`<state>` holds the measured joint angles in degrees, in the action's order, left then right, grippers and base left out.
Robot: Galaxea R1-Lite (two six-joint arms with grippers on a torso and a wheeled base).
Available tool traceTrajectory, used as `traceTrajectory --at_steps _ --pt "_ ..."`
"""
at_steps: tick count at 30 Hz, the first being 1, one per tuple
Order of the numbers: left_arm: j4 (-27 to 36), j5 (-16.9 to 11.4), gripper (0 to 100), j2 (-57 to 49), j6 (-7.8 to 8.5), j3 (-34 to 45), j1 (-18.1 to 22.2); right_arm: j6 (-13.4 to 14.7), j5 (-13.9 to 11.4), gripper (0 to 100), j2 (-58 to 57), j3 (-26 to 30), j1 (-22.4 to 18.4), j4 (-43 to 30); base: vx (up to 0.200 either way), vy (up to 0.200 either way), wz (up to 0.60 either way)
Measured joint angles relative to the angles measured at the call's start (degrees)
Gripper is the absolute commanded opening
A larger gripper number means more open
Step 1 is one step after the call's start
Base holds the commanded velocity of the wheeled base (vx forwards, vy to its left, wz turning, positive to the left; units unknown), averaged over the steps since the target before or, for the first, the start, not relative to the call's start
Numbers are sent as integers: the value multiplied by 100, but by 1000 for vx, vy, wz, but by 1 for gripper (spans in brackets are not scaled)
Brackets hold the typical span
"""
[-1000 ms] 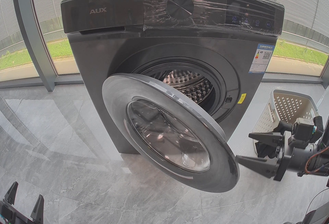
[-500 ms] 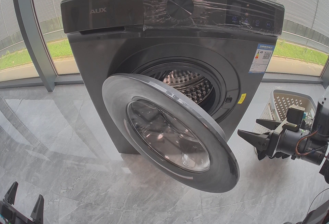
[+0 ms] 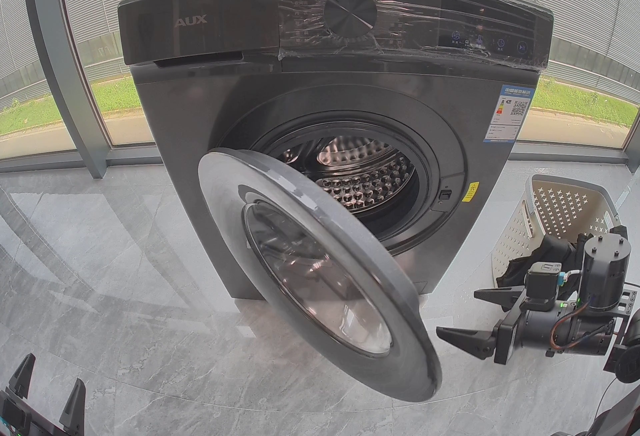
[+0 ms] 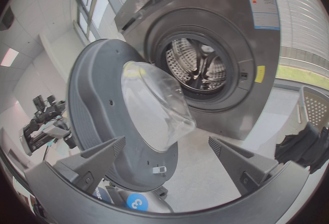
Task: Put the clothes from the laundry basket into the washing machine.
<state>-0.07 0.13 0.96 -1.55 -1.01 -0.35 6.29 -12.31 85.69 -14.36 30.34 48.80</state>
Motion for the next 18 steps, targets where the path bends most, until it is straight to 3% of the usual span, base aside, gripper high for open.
traceTrajectory --at_steps 5,7,14,18 --pt "0 2 100 0 -1 0 0 28 -200 100 -66 108 185 107 0 0 0" --pt "0 2 100 0 0 0 2 33 -208 100 -71 106 195 121 -200 0 0" --pt "0 0 100 0 2 0 2 35 -13 100 238 -179 -251 123 -200 0 0" --pt "0 -4 100 0 5 0 2 41 82 100 616 -416 -378 161 0 0 0"
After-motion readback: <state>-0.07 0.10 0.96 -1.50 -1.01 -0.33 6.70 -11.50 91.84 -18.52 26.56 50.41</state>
